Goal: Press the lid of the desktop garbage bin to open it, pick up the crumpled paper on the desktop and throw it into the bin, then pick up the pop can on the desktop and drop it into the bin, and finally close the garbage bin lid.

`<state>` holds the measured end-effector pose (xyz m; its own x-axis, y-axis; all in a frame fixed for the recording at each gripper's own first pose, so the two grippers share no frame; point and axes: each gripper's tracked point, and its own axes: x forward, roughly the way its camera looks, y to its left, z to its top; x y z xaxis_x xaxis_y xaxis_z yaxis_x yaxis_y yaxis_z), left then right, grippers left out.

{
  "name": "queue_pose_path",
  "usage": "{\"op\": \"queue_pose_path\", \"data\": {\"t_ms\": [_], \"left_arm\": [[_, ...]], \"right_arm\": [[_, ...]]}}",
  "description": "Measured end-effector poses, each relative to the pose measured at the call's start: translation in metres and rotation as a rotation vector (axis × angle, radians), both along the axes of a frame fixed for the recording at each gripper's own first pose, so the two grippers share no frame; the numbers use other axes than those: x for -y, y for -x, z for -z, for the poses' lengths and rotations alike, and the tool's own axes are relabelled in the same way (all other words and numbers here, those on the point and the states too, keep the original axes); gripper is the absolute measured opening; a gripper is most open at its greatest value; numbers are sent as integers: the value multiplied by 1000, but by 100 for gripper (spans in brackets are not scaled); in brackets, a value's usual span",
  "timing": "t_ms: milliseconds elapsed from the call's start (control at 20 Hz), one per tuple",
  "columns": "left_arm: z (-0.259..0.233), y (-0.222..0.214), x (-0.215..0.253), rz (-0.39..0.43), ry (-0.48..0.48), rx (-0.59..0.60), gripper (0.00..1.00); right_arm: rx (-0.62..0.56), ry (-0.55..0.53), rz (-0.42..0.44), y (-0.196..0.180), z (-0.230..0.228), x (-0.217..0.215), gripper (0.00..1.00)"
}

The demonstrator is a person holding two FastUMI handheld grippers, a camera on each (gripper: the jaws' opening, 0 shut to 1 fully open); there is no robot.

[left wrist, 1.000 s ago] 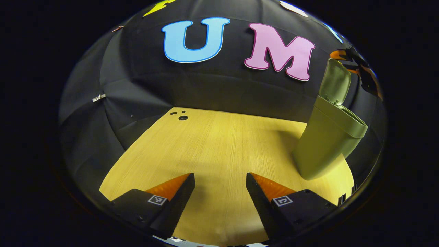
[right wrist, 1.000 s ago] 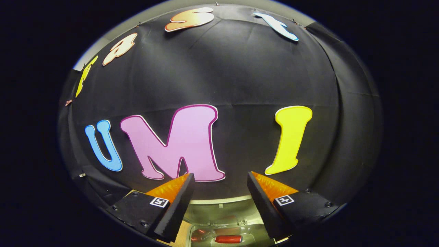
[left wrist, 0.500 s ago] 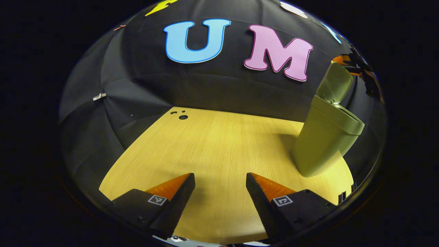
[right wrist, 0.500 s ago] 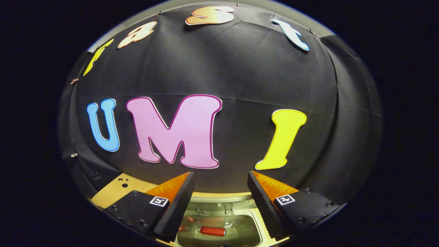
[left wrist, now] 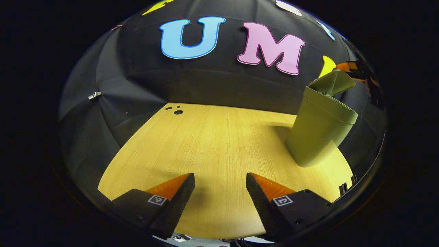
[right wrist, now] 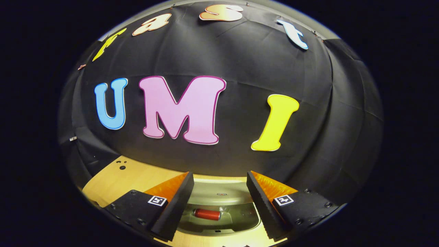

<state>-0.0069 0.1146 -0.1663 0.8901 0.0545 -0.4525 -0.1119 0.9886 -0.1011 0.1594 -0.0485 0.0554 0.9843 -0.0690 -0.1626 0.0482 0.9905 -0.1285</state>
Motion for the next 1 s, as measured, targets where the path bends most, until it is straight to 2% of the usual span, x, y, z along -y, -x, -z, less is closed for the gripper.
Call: {"op": "queue_pose_path", "data": {"t_ms": [400, 750, 1000], "left_arm": [[10, 23, 3, 22, -4, -15, 96], [14, 43, -3, 14, -9, -14, 96], [10, 52, -6, 16, -19, 8, 96]], "right_arm": [[-62, -62, 17, 20, 48, 2, 98], [-120, -53, 17, 32, 89, -3, 98], [-130, -123, 24, 34, 105, -6, 98]]}}
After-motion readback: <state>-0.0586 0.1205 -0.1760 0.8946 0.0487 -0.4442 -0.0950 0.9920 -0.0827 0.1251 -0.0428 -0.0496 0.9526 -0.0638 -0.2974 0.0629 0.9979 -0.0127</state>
